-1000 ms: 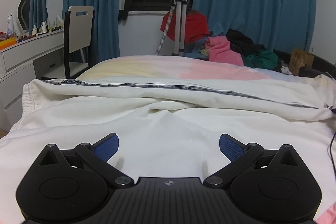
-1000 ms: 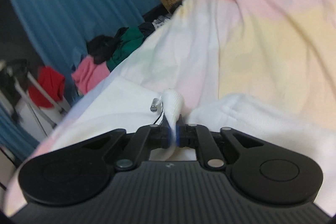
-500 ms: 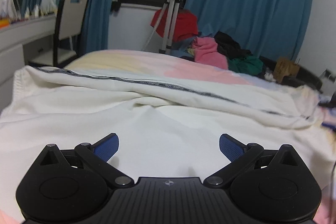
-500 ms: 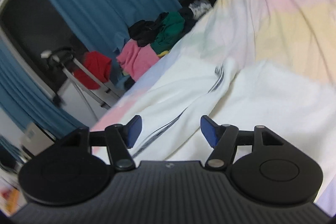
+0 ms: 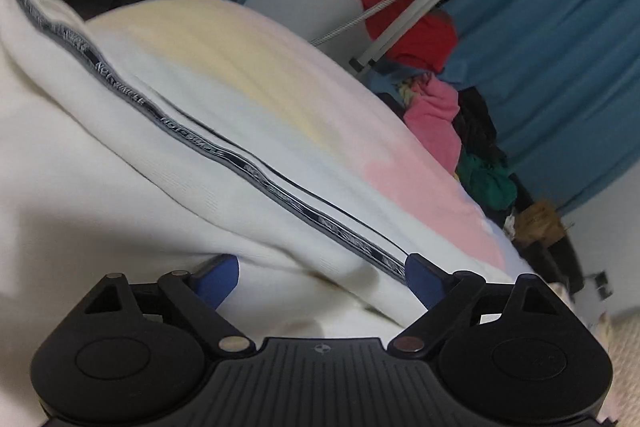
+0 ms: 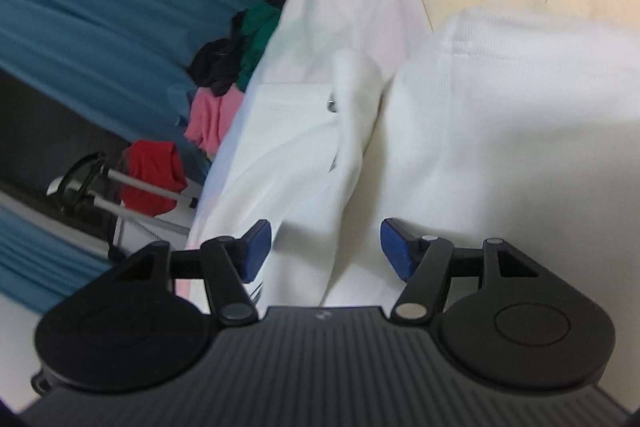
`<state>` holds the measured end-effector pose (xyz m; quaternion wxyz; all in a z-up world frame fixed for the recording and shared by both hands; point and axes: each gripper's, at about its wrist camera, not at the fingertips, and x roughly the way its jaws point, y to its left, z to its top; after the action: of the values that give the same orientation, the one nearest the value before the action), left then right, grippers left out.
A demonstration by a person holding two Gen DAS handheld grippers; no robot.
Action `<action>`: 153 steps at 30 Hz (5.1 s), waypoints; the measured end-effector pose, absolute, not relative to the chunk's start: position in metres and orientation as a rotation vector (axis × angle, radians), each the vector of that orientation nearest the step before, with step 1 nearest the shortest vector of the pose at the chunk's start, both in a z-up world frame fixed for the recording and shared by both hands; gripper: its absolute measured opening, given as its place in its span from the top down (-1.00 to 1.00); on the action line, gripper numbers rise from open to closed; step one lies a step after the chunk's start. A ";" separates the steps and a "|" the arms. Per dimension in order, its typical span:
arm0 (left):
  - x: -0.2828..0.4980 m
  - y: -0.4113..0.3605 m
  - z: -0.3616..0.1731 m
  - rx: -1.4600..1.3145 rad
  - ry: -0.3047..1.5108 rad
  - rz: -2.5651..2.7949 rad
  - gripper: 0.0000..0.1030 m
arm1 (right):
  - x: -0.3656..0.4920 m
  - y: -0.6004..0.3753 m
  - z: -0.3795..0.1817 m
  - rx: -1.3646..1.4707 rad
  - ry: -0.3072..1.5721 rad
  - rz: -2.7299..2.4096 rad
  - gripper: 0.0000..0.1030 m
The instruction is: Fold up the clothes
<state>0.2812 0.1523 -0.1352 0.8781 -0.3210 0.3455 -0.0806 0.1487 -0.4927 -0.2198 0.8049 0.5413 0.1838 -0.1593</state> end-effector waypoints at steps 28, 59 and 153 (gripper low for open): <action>0.303 0.181 -0.172 -0.933 0.671 -0.308 0.01 | 0.094 -0.408 -0.078 0.690 -0.095 -0.312 0.81; 0.408 0.102 -0.143 -0.299 0.632 -0.265 -0.10 | 0.276 -0.439 -0.152 0.681 0.260 -0.434 -0.04; -0.006 0.282 -0.052 -0.539 0.577 0.350 -0.94 | 0.018 -0.361 -0.103 0.493 0.480 -0.213 -0.45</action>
<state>-0.0065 0.2823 -0.0519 0.9083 -0.2611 0.2794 0.1698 0.0178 -0.3608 -0.1032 0.9358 0.2414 0.2347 -0.1043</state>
